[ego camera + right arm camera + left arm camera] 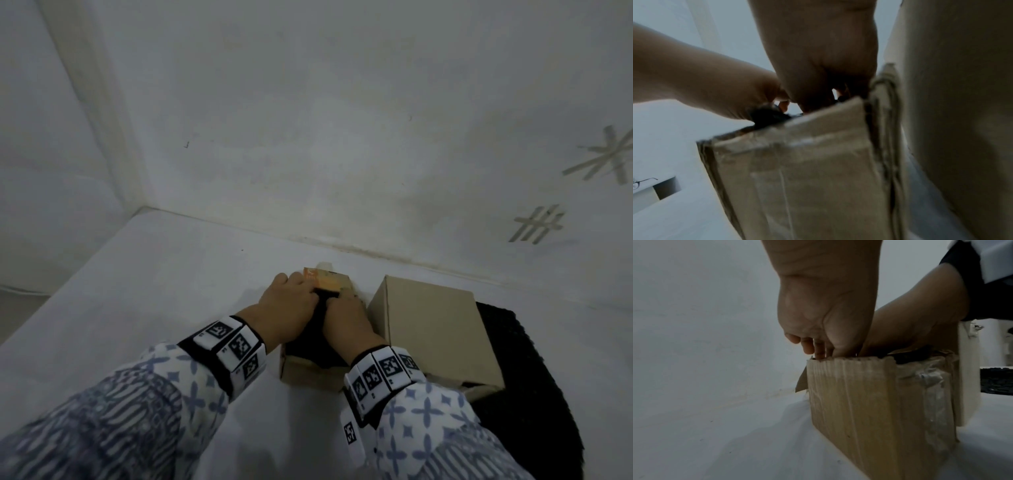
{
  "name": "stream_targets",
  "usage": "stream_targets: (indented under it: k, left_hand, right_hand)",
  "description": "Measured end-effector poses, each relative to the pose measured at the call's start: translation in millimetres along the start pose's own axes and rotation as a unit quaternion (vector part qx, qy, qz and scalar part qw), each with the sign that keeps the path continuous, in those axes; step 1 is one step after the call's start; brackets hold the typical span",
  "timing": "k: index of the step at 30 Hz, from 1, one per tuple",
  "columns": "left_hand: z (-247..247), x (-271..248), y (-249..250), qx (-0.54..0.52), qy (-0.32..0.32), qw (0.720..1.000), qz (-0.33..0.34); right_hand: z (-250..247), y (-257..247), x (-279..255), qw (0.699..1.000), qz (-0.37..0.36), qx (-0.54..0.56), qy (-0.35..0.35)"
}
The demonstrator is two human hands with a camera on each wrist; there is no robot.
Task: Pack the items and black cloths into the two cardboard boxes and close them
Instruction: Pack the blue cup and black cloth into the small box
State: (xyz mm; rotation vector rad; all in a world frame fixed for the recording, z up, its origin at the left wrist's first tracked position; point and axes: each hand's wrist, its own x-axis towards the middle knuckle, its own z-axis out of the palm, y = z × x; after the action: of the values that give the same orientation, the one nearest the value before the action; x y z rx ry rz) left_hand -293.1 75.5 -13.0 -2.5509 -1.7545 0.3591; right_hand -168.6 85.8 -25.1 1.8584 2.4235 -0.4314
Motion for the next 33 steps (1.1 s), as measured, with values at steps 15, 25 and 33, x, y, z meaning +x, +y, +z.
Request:
stream_targets:
  k: [15,25,33]
  left_hand:
    - [14.5,-6.2,6.2,0.032,-0.03,0.999,-0.005]
    - [-0.7,-13.5,5.6,-0.093,0.027,0.993,-0.066]
    - [-37.6,8.6,62.0,-0.272,0.181,0.941,-0.086]
  right_hand:
    - [-0.3,-1.6,-2.6,0.999,0.009,-0.038,-0.038]
    - [-40.5,9.1,-11.9,0.996,0.042,0.046,-0.063]
    - [-96.3,119.3,-65.0,0.922,0.15,0.303,0.188]
